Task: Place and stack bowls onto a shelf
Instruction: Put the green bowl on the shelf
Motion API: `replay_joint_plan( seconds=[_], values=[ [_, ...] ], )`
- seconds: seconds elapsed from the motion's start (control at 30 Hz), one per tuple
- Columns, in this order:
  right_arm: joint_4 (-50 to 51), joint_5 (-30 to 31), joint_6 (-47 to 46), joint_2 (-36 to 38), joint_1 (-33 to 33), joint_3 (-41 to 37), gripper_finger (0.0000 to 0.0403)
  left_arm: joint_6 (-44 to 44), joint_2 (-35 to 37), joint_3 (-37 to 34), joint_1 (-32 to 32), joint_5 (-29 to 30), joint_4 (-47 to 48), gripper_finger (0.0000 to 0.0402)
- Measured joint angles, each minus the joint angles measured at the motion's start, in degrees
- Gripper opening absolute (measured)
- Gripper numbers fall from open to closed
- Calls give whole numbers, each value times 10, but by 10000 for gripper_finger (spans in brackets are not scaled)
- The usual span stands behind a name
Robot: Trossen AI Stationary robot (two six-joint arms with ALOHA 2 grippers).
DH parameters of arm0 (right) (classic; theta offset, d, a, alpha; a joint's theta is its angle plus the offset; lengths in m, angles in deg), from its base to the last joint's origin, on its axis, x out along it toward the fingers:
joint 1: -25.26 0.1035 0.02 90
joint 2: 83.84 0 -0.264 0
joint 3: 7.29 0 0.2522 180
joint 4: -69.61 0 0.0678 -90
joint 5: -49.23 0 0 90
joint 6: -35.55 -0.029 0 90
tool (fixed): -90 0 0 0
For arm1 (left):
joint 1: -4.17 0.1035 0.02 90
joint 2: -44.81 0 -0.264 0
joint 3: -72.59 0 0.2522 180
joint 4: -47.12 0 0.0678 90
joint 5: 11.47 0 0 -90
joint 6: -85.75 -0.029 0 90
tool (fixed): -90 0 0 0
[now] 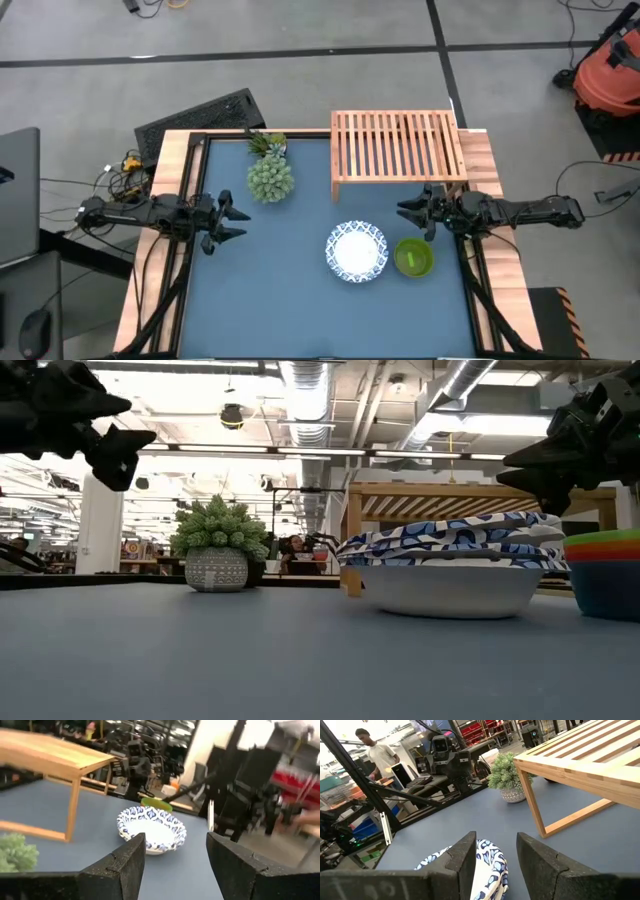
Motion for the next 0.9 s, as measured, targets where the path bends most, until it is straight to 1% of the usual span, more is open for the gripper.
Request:
replay_joint_plan(
  seconds=[0.1, 0.2, 0.27, 0.33, 0.4, 0.53, 0.6, 0.73, 0.9],
  values=[
    [0, 0, 0, 0, 0, 0, 166, 61, 0, 0, 0, 40, -15, 197],
    [-11, 0, -21, 0, 0, 0, 166, 109, 0, 0, 0, 110, -15, 197],
    [-24, 0, -73, 0, 0, -1, 166, 137, 0, 0, 0, 161, -12, 197],
    [-32, 0, -151, 1, 0, -1, 166, 153, 0, 0, 0, 208, -10, 197],
    [-29, 0, -219, 1, 0, -1, 166, 165, 0, 0, 0, 240, -10, 197],
    [-23, 0, -285, 1, 0, -1, 166, 174, 0, 0, 0, 270, -9, 197],
    [-20, 0, -309, 1, 0, -1, 166, 178, 0, 0, 0, 273, -9, 197],
    [-17, 0, -321, 1, 0, -1, 166, 200, 0, 0, 0, 270, -9, 197],
    [-42, -9, -345, 1, 1, -1, 166, 207, 0, 0, 0, 280, -9, 197]
  ],
)
